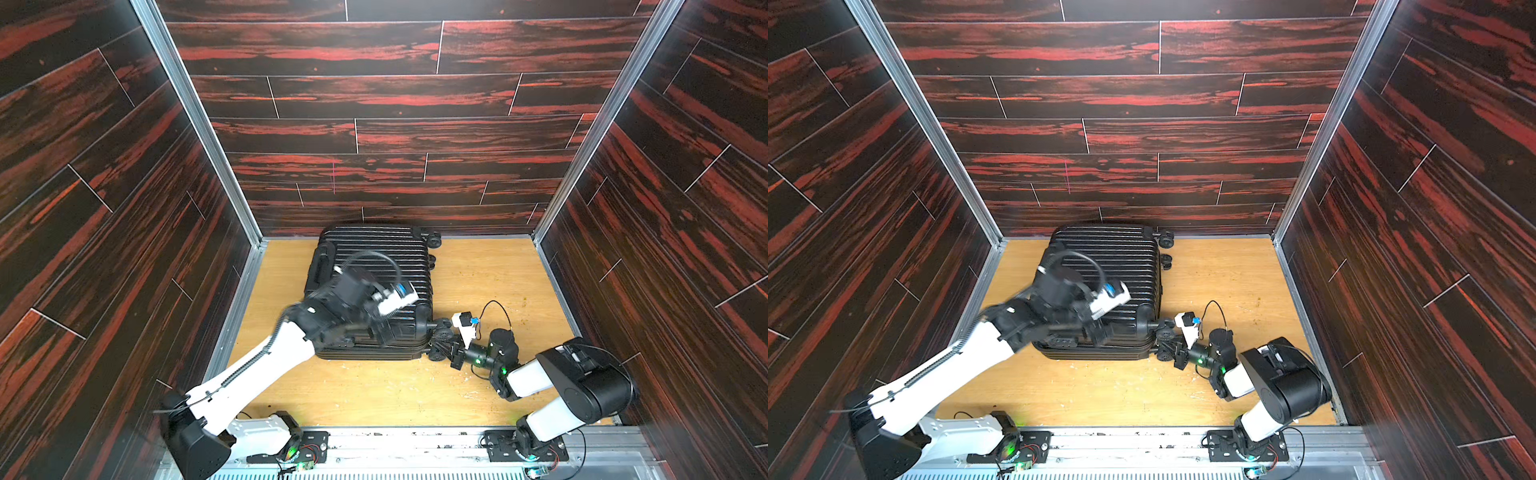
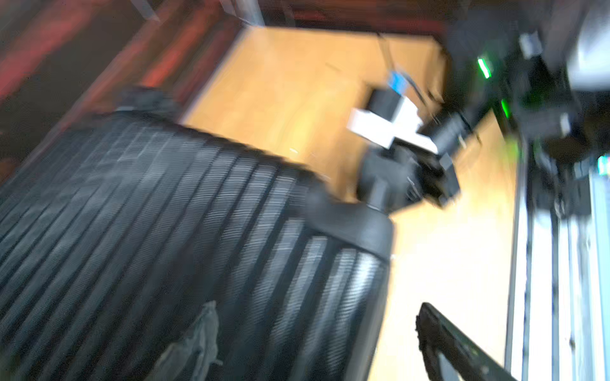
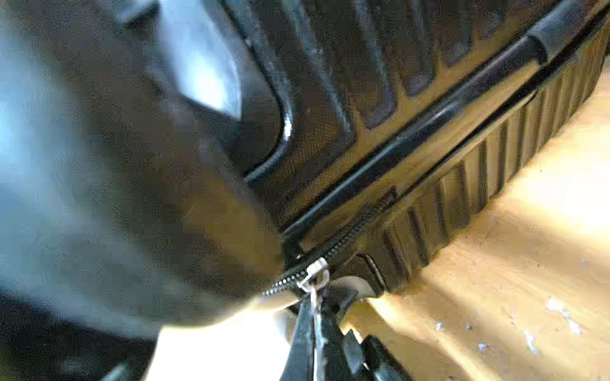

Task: Close the suitcase zippers
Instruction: Zip the zipper on the suitcase.

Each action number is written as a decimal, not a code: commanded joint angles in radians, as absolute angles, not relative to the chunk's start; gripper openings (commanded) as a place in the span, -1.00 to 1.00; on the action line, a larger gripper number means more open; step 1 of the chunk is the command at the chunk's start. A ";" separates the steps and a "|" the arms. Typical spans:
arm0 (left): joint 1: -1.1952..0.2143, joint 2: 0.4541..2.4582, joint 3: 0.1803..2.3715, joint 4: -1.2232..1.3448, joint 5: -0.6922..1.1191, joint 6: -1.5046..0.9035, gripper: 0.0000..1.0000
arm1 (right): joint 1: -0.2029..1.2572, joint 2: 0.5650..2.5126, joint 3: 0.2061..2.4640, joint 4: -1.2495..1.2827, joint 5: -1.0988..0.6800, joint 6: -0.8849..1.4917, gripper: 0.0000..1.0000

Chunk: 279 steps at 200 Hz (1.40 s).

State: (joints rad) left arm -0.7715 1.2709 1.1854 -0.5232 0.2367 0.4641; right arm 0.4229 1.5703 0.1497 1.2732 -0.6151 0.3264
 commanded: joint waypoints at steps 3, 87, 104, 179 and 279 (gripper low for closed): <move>-0.810 1.282 1.183 -0.515 0.178 0.623 0.96 | 0.430 1.534 0.139 1.208 -0.638 0.351 -1.00; -0.931 1.395 1.129 -0.225 -0.368 0.593 0.89 | 0.446 1.500 0.123 1.200 -0.680 0.448 -1.00; -0.931 1.415 1.124 -0.165 -0.455 0.564 0.88 | 0.453 1.503 0.106 1.240 -0.677 0.470 -1.00; -0.931 1.525 1.180 -0.078 -0.671 0.451 0.88 | 0.486 1.542 0.033 1.419 -0.633 0.533 -1.00; -0.927 1.617 1.278 -0.111 -0.647 0.350 0.88 | 0.561 1.531 0.047 1.388 -0.546 0.507 -1.00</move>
